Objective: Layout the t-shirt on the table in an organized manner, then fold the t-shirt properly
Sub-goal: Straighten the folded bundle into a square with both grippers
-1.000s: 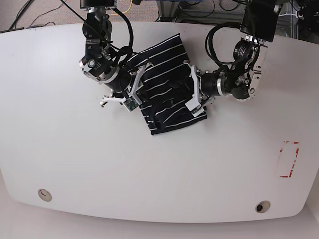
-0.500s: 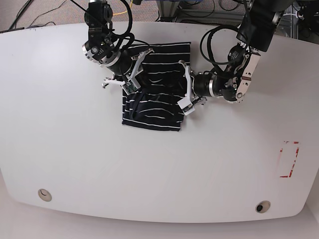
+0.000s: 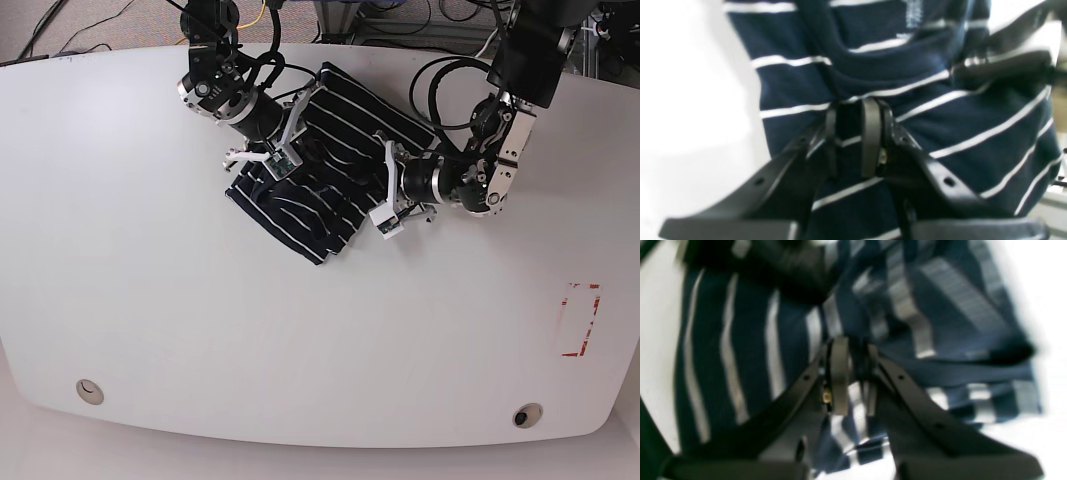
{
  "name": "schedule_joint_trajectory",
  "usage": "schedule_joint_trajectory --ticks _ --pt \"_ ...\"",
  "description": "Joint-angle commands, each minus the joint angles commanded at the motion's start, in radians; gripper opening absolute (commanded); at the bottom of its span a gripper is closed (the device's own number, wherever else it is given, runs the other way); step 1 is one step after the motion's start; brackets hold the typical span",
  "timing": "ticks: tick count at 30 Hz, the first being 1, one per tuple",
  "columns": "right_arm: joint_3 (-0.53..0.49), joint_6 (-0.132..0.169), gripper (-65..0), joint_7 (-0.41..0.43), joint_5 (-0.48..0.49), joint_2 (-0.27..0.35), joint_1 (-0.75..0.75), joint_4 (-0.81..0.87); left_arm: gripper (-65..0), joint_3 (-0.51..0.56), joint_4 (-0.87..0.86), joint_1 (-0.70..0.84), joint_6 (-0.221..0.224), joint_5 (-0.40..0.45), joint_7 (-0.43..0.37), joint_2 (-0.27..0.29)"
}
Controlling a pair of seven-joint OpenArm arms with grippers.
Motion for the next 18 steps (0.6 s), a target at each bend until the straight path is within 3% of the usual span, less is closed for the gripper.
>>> schedule_joint_trajectory --ticks 3,7,10,18 --pt "0.0 0.0 -55.8 -0.023 0.0 0.009 0.02 0.017 -56.4 -0.002 0.003 0.006 0.0 -0.002 0.0 0.0" --pt "0.005 0.0 -47.9 -0.087 0.0 0.011 0.066 0.017 -56.4 -0.006 0.003 0.043 0.0 -0.002 0.0 0.0" --pt "0.017 0.0 -43.8 -0.091 0.002 0.028 0.078 0.015 -56.4 -0.006 0.005 0.054 0.0 -0.002 0.0 0.0" --pt "0.02 0.0 -43.1 -0.097 0.0 0.054 0.074 0.018 -56.5 -0.008 0.005 0.055 0.0 -0.002 0.0 0.0"
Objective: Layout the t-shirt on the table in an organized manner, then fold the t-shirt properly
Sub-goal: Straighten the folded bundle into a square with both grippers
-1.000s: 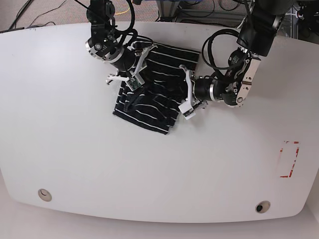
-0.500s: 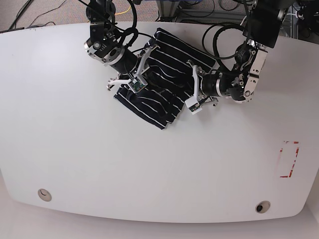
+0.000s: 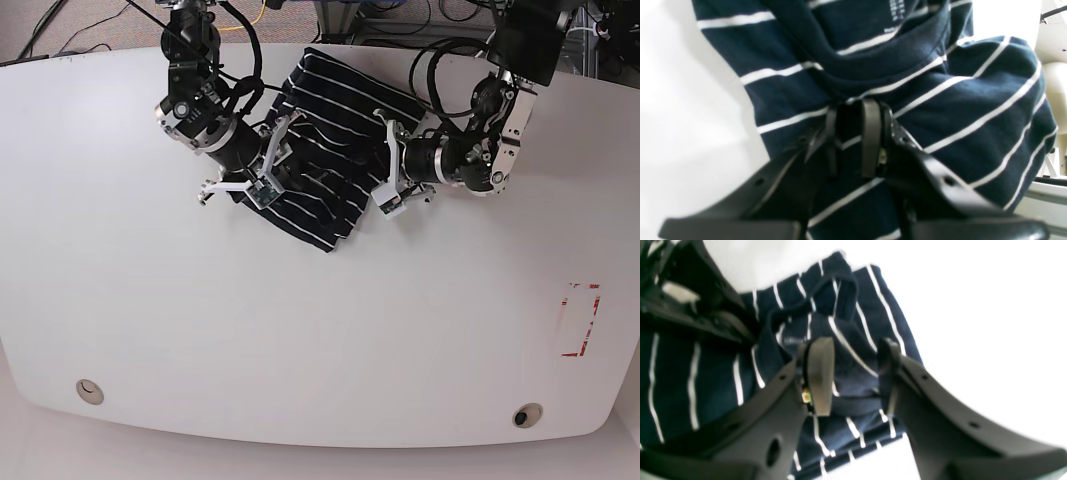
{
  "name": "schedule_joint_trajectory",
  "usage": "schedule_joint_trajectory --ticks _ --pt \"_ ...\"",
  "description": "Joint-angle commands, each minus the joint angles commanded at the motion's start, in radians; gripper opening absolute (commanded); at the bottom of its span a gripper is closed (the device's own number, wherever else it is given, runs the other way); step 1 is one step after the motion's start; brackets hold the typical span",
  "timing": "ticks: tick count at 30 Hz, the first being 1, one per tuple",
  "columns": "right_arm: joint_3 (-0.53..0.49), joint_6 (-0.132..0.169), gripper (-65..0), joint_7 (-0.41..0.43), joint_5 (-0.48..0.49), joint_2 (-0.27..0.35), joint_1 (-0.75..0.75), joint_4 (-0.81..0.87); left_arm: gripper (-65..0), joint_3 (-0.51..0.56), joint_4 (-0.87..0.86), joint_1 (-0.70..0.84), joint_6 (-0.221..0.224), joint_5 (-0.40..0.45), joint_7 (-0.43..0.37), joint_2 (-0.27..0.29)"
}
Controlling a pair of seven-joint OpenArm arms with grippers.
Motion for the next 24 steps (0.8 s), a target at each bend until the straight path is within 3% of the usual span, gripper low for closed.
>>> schedule_joint_trajectory --ticks 6,12,19,24 --pt "0.002 0.0 -45.7 0.0 0.006 0.029 -0.038 -0.023 -56.5 -0.006 0.058 0.02 0.0 -0.002 0.0 0.0" --pt "0.002 0.006 -61.5 0.014 0.006 0.029 -0.018 -0.149 -56.5 -0.044 0.103 0.043 0.0 -0.002 0.0 0.0" --pt "0.002 0.005 -61.5 0.144 0.002 0.032 0.051 -0.324 -56.5 -0.049 0.104 0.048 0.0 -0.002 0.0 0.0" --pt "0.002 0.005 -61.5 0.153 0.006 0.049 0.124 -0.408 -56.5 -0.052 0.104 0.064 0.0 -0.002 0.0 -0.003"
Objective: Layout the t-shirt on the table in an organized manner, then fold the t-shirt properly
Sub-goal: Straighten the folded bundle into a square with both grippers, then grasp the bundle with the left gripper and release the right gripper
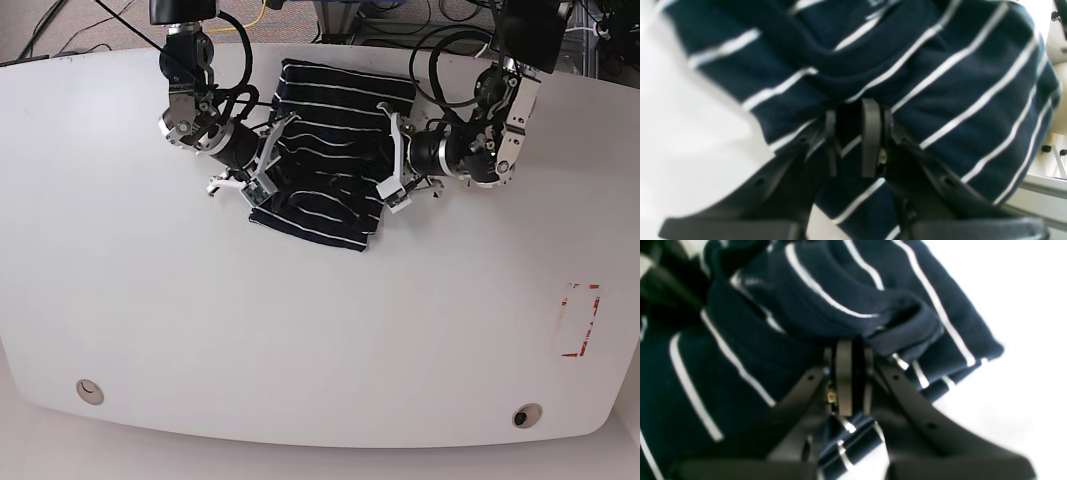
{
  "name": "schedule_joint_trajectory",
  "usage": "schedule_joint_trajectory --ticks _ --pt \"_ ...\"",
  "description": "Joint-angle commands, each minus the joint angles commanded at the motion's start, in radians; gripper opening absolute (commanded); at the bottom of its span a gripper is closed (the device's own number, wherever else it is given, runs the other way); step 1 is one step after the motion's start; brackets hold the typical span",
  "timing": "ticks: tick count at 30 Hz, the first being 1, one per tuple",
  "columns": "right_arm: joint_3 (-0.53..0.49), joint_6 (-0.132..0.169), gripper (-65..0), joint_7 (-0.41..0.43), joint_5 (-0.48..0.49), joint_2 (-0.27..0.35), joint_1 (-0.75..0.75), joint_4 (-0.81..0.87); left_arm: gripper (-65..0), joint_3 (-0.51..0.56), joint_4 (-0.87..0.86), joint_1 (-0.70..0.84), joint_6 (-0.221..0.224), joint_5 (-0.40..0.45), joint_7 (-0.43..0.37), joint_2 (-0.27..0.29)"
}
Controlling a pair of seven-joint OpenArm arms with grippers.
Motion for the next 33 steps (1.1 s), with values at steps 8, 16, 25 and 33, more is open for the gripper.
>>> schedule_joint_trajectory --ticks 8,16,25,33 --pt "-0.002 -0.003 -61.5 -0.003 -0.003 -0.002 0.034 -0.003 -56.5 -0.043 0.002 0.005 0.0 0.0 0.0 -0.034" --pt "-0.002 -0.005 -61.5 -0.072 -0.003 -0.008 0.009 0.138 -56.4 -0.098 0.13 0.012 0.0 -0.025 0.0 -0.035" --pt "0.0 -0.005 -61.5 -0.247 -0.005 -0.02 0.011 0.419 -56.2 -0.026 0.204 -0.028 0.0 -0.106 0.0 0.02" --pt "0.097 0.003 -61.5 -0.262 -0.005 -0.02 0.038 0.459 -56.2 0.14 0.106 -0.098 0.0 -0.104 -0.005 0.077"
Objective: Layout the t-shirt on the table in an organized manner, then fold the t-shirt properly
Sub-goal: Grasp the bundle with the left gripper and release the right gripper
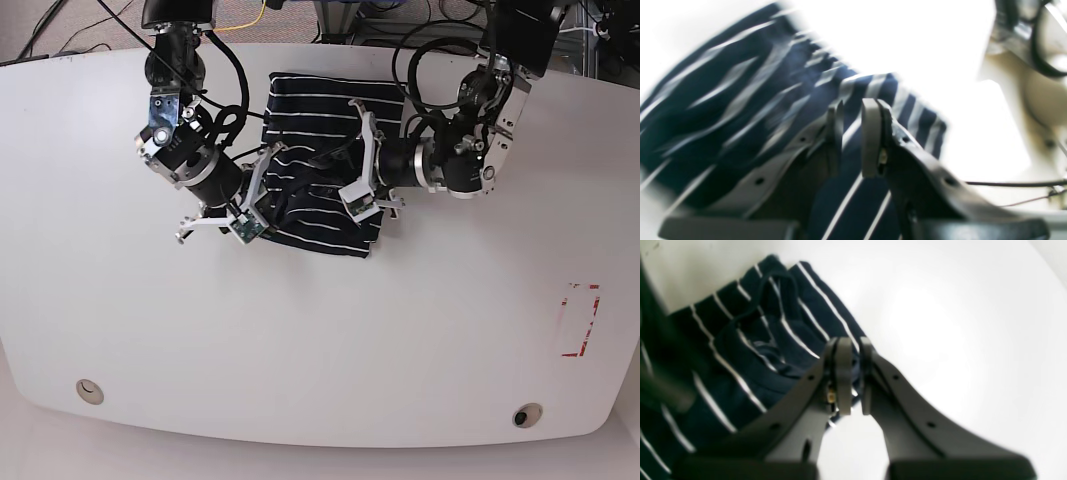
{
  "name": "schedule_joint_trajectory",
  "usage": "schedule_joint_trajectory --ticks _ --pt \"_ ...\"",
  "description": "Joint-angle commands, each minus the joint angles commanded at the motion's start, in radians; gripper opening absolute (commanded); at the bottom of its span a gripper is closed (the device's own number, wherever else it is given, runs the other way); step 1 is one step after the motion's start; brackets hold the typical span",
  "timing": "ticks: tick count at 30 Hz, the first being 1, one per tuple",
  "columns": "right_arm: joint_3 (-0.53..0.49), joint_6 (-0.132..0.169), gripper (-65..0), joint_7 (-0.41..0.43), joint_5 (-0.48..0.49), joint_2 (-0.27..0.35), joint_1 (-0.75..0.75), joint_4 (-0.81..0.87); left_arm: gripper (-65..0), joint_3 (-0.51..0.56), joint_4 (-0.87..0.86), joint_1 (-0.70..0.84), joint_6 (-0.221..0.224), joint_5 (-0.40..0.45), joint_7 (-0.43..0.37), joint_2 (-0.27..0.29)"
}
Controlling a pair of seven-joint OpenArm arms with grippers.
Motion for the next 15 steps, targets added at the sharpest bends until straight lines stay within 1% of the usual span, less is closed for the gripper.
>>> schedule_joint_trajectory --ticks 2,4,7,9,11,15 --pt "0.015 0.002 -61.5 0.0 0.0 0.0 0.002 0.0 -56.2 0.015 -0.031 -0.009 0.0 0.012 -0.002 0.012" --pt "0.023 0.002 -61.5 0.0 0.0 0.0 0.006 0.0 -56.2 0.023 -0.055 -0.009 0.0 0.048 -0.021 0.031" --pt "0.023 0.002 -61.5 0.0 0.0 0.003 0.006 0.0 -56.2 0.049 -0.086 -0.005 0.0 0.126 -0.072 0.057" --pt "0.023 0.002 -61.5 0.0 0.002 0.02 0.005 0.003 -56.2 0.077 -0.12 -0.006 0.0 0.164 -0.086 0.069" --pt "0.023 0.002 -61.5 0.0 0.005 0.028 0.003 0.005 -56.2 0.112 -0.189 -0.009 0.0 0.201 -0.092 0.081" --pt "0.023 0.002 -61.5 0.0 0.005 0.025 0.0 0.009 -56.4 0.121 -0.288 -0.014 0.0 0.233 -0.095 0.083"
